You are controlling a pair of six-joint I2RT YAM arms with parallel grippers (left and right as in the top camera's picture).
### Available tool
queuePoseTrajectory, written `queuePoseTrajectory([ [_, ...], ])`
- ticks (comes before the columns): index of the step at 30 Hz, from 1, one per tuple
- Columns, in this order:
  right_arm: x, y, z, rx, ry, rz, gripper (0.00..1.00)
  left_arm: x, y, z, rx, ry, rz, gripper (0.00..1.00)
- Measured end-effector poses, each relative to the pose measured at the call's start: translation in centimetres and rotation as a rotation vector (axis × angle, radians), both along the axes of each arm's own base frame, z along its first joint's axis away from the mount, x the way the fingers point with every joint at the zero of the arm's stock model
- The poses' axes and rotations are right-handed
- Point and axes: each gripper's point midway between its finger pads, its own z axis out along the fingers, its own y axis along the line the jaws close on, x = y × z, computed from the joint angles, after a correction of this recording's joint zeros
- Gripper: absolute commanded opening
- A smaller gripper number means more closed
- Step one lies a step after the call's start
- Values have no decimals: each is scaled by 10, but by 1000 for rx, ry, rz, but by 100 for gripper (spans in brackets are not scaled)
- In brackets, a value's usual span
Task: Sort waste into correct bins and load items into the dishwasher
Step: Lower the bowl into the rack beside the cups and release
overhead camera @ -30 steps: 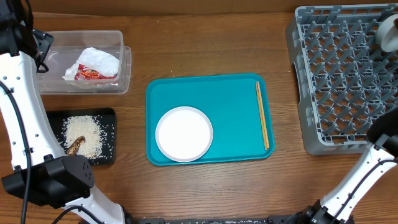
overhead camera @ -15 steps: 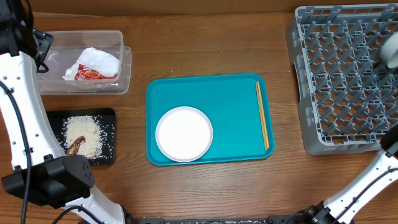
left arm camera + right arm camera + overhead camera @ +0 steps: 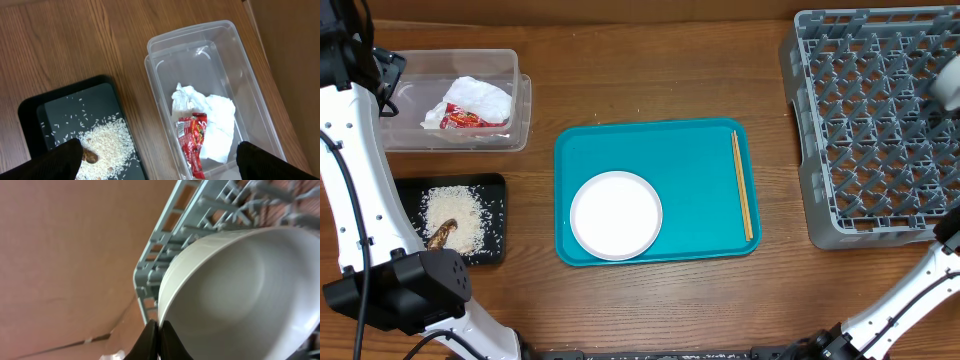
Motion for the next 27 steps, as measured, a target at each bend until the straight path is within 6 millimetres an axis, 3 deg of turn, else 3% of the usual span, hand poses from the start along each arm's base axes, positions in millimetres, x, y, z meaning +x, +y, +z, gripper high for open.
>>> queuePoseTrajectory([
  [6,3,13,-3,18,23,21,4,0,0,0,0,0,0,100],
  [12,-5,10,-14,11,95,-9,4,0,0,0,0,0,0,100],
  [21,-10,7,-14,17,113,-22,4,0,0,0,0,0,0,100],
  [27,-29,-7,-17,52,149,-65,5,0,0,0,0,0,0,100],
])
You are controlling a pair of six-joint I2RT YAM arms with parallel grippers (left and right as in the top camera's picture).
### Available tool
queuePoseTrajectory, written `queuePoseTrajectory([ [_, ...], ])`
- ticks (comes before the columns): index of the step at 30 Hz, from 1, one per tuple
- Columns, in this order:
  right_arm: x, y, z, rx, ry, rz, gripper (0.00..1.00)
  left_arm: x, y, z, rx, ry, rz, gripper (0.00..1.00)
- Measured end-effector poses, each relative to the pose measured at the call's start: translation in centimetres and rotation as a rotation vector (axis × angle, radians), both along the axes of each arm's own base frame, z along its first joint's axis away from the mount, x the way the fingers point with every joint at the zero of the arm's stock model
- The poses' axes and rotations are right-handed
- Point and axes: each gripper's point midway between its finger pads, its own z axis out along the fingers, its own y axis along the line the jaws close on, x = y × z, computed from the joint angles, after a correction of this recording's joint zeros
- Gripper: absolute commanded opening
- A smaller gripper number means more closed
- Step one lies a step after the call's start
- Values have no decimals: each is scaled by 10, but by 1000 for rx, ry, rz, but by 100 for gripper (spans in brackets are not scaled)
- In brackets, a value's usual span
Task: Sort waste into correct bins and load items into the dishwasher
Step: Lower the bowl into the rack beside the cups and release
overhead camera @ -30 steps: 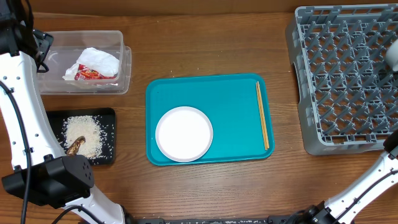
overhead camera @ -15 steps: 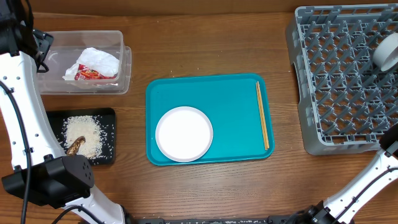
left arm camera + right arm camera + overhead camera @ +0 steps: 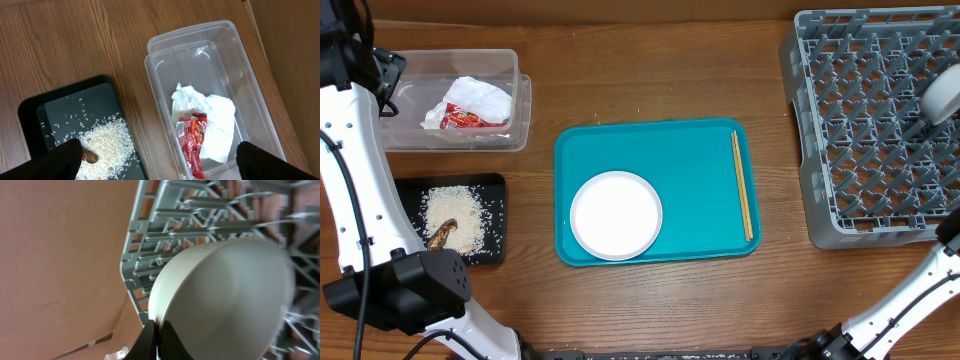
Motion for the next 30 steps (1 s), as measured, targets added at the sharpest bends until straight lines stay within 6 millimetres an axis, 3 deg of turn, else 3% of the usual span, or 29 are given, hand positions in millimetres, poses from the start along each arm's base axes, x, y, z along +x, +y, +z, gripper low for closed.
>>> queuePoseTrajectory([
  [6,-18,-20,-8,-9,52,-56,4,0,0,0,0,0,0,100],
  [12,-24,-28,-9,-16,61,-76,5,0,0,0,0,0,0,100],
  [18,-45,-55,-15,-25,104,-155,27,0,0,0,0,0,0,100],
  [23,-70,-83,-15,-18,122,-245,33,0,0,0,0,0,0,100],
  [27,-77,-92,3,-57,108,-288,43,0,0,0,0,0,0,100],
  [30,-73,-83,35,-132,83,-288,43,0,0,0,0,0,0,100],
])
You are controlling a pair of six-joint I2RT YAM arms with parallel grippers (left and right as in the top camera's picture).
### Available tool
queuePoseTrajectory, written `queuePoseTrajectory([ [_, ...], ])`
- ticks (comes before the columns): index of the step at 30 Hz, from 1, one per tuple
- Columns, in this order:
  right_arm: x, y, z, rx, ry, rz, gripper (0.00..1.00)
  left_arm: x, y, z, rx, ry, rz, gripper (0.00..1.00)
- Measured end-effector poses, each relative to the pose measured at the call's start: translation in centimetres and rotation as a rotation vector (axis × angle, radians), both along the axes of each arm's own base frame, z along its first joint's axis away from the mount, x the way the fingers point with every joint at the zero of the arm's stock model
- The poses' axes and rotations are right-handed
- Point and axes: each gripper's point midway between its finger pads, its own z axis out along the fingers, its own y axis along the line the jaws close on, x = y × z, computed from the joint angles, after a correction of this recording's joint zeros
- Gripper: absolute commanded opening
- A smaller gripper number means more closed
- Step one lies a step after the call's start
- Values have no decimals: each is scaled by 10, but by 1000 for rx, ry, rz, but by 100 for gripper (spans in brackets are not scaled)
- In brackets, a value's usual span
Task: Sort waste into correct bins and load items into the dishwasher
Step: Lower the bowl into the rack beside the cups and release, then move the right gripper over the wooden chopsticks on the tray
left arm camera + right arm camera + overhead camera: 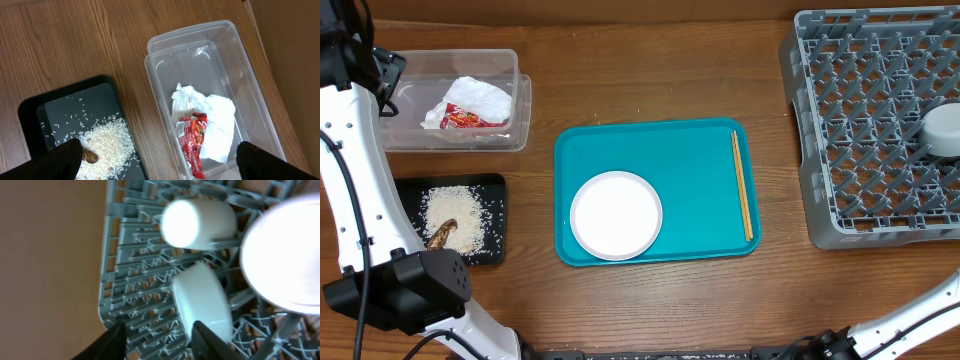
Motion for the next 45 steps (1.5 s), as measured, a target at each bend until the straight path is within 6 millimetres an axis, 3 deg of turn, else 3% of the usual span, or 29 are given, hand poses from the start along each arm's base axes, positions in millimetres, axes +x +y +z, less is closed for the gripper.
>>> queuePoseTrajectory([
  [4,17,28,36,-121,3,41,23,0,0,0,0,0,0,100],
  [7,41,57,38,-211,68,81,11,0,0,0,0,0,0,100],
  [10,62,80,18,-261,162,106,4,0,0,0,0,0,0,100],
  [13,78,100,-16,-284,262,134,4,0,0,0,0,0,0,100],
  [15,80,103,-38,-293,323,135,4,0,0,0,0,0,0,100],
  [20,59,91,-90,-319,521,79,4,0,0,0,0,0,0,100],
  [23,48,82,-102,-345,596,47,4,0,0,0,0,0,0,100],
  [34,15,53,-104,-387,720,-65,4,0,0,0,0,0,0,100],
  [45,-14,38,-99,-347,776,-151,4,0,0,0,0,0,0,100],
])
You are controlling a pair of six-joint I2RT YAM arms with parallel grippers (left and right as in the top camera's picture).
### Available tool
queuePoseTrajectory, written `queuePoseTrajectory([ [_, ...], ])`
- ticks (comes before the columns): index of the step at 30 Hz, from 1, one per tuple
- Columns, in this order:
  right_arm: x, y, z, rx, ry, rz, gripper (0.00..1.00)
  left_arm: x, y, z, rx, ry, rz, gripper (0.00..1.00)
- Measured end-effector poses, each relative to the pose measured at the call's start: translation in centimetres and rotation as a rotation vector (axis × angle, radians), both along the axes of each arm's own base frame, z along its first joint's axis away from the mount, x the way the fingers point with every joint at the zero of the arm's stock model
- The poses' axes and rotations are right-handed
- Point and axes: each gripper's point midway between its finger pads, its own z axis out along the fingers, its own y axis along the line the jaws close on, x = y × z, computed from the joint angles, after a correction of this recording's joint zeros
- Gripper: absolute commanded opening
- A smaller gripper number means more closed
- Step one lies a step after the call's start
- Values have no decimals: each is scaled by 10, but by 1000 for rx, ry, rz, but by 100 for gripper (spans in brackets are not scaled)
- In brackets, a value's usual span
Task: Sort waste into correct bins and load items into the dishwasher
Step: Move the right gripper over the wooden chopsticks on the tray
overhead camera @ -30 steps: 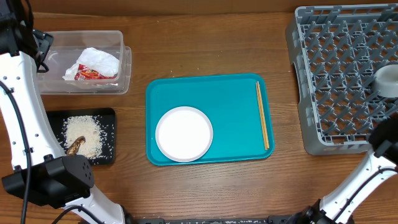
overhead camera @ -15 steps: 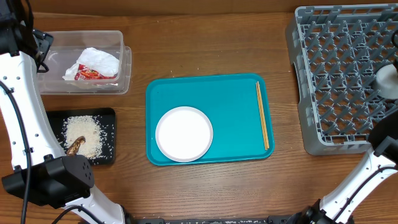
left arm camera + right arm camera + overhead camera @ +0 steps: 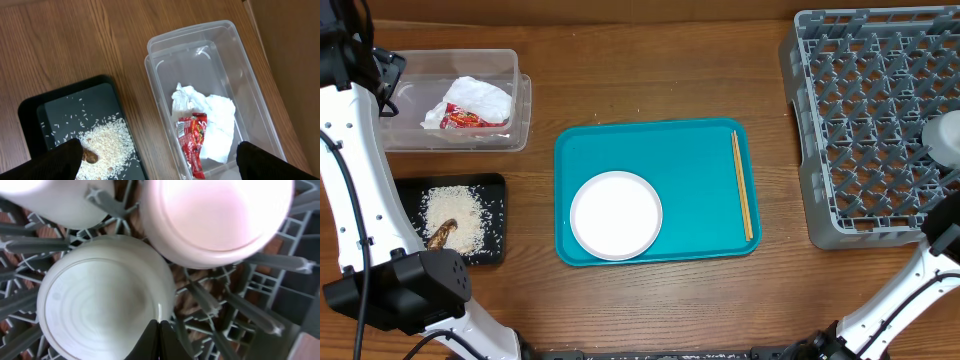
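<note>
A grey dishwasher rack (image 3: pixel 860 130) stands at the right. In it, at the right edge, lies a white bowl (image 3: pixel 946 135). In the right wrist view my right gripper (image 3: pixel 159 330) is shut, its tips pinched at the rim of this bowl (image 3: pixel 95 310), close above the rack's prongs. A white plate (image 3: pixel 616 215) and a pair of chopsticks (image 3: pixel 743 185) lie on the teal tray (image 3: pixel 690 170). My left gripper (image 3: pixel 160 165) hangs open high over the gap between the clear bin (image 3: pixel 200 30) and the black tray (image 3: pixel 30 110), holding nothing.
The clear bin holds crumpled tissue (image 3: pixel 215 115) and a red wrapper (image 3: pixel 192 140). Rice (image 3: pixel 455 220) and a brown scrap lie in the black tray. Two other white dishes (image 3: pixel 215 215) sit upturned in the rack beside the bowl.
My right gripper was open and higher over the rack, the bowl lying loose below it. Now it is close down and shut at the bowl's rim. The left arm has not moved.
My right gripper held the white bowl by its rim at the rack's right edge, then lower among the prongs. After that the bowl lay in the rack and the gripper stood open above it. Now the gripper is shut at the rim again.
</note>
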Motion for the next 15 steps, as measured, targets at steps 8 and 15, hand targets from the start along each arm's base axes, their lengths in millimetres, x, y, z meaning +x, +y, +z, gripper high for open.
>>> queuePoseTrajectory([
  [8,35,20,52,80,-238,100,4,0,0,0,0,0,0,100],
  [15,70,114,107,374,-516,463,66,0,0,0,0,0,0,100],
])
